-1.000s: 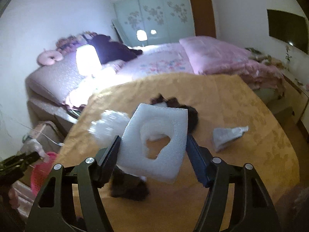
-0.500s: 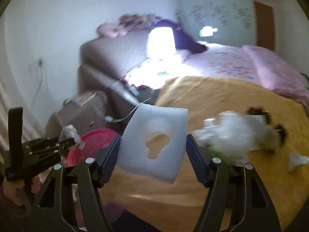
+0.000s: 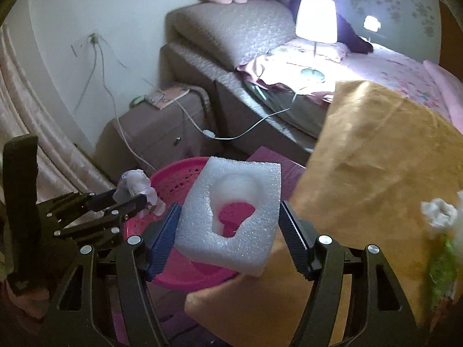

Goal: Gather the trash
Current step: 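Carry both items over the pink basket and open both grippers to drop them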

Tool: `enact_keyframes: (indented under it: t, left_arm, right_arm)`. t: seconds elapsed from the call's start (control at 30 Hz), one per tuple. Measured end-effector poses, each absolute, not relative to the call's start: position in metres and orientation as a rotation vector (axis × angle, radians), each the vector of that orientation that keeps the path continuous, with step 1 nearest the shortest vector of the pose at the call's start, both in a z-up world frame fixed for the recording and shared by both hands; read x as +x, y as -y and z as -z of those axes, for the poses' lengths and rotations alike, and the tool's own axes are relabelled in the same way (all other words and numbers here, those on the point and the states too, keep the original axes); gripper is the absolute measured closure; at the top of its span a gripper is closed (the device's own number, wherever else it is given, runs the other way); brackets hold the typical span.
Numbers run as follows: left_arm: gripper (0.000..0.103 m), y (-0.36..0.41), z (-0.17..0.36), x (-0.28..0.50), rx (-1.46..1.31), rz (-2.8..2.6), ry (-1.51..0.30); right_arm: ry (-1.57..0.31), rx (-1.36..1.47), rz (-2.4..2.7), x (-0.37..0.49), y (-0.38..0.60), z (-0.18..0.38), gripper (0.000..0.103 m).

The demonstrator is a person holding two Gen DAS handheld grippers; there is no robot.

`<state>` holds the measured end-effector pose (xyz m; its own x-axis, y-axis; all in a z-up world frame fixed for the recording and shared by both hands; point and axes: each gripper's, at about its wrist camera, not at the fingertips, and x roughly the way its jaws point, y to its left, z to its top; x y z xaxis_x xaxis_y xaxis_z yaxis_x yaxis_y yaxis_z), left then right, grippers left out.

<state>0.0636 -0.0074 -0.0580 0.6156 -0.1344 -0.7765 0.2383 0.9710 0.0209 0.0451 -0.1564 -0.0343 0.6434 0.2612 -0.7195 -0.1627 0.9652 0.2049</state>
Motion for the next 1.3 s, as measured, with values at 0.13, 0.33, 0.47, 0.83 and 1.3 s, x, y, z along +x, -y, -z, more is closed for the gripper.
enact_keyframes:
  t: [0.13, 0.33, 0.47, 0.83, 1.3]
  left_arm:
    - [0.067, 0.005, 0.061, 0.064, 0.124, 0.211, -0.891]
    - [0.040, 0.002, 0.061, 0.065, 0.121, 0.181, -0.883]
    - [0.035, -0.002, 0.056, 0.064, 0.120, 0.159, -0.863]
    - [0.030, 0.003, 0.049, 0.058, 0.119, 0.181, -0.833]
    - [0.025, 0.032, 0.041, 0.041, 0.137, 0.302, -0.791]
  right_arm:
    - [-0.857, 0.137, -0.266, 0.056, 0.146, 0.037, 0.036]
    - [-0.877, 0.177, -0.274, 0.059, 0.146, 0.043, 0.029]
    - [-0.880, 0.193, -0.269, 0.058, 0.149, 0.043, 0.029]
    - [-0.800, 0.178, -0.190, 0.026, 0.171, 0.026, 0.029]
    - [-0.693, 0.171, 0.052, -0.046, 0.245, 0.013, 0.029]
